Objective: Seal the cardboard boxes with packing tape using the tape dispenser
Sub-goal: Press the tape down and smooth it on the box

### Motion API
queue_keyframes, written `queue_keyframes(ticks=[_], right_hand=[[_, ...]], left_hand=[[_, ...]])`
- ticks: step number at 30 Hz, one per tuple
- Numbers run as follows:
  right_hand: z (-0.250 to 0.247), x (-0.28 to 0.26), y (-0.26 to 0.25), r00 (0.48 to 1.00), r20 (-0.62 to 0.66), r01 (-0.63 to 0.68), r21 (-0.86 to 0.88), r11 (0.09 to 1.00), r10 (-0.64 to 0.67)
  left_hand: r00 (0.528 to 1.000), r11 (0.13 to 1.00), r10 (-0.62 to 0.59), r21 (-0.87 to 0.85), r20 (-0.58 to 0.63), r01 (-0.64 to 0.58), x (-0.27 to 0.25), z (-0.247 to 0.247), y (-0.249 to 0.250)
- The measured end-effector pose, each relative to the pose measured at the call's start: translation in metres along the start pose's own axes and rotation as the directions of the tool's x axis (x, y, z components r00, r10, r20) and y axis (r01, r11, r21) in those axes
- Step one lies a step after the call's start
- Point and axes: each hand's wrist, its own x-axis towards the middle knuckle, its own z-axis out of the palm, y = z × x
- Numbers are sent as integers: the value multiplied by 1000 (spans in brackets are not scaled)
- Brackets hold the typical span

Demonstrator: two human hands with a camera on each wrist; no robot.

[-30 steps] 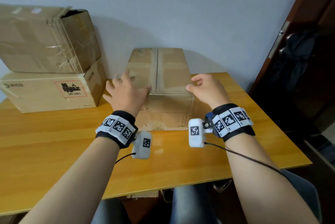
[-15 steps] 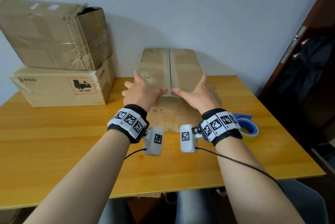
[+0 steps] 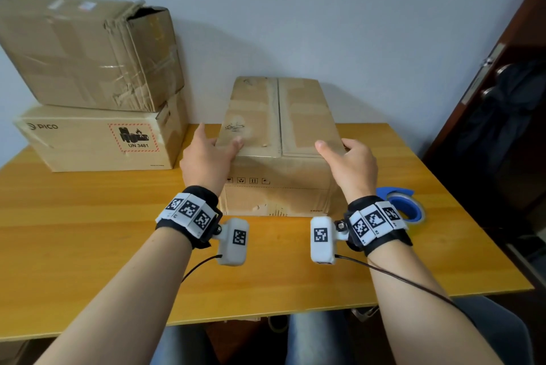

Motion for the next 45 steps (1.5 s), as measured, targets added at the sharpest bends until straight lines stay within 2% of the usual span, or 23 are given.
queue_keyframes(ticks=[2,8,13,16,18,21,23,24,26,28,29,32,42,45], right_hand=[[-2,1,5,1000,-18,14,72,997,-13],[-5,5,19,998,-41,-44,273,961,57],[-5,4,26,990,-112,-40,366,930,86],[-5,5,28,992,-125,19,307,952,21],[-9,6,26,992,-117,67,206,976,-43],[-12,14,18,981,-82,173,-59,983,-178],[-12,14,3,936,-99,308,-230,923,-337],[-10,11,-7,902,-84,391,-253,885,-423],[-3,2,-28,864,64,503,-175,847,-499],[5,-4,-40,844,261,506,-97,857,-469],[10,-4,-42,834,316,503,-98,859,-453],[15,-1,-43,845,328,472,-87,877,-422],[17,2,-35,821,374,476,-32,879,-431],[18,5,-33,827,378,460,-27,887,-417]], left_hand=[[1000,999,-6,-46,-14,6,3,0,-7],[996,972,-81,-225,-42,70,14,2,-23],[995,970,-66,-238,-73,47,13,3,-25],[994,973,-39,-229,-102,15,9,3,-27],[995,973,-25,-232,-98,1,8,1,-26],[996,985,35,-166,-84,-49,4,-3,-22],[989,981,144,-126,-34,-147,-4,-4,-17],[979,972,206,-114,4,-204,-9,-2,-13],[947,951,309,-56,84,-305,-17,4,-5],[923,930,364,0,127,-367,-21,9,5],[913,920,388,12,130,-392,-22,10,9],[885,890,450,22,118,-455,-19,14,10],[873,872,484,-111,59,-477,-12,12,-17],[883,877,467,-153,43,-456,-13,12,-21]])
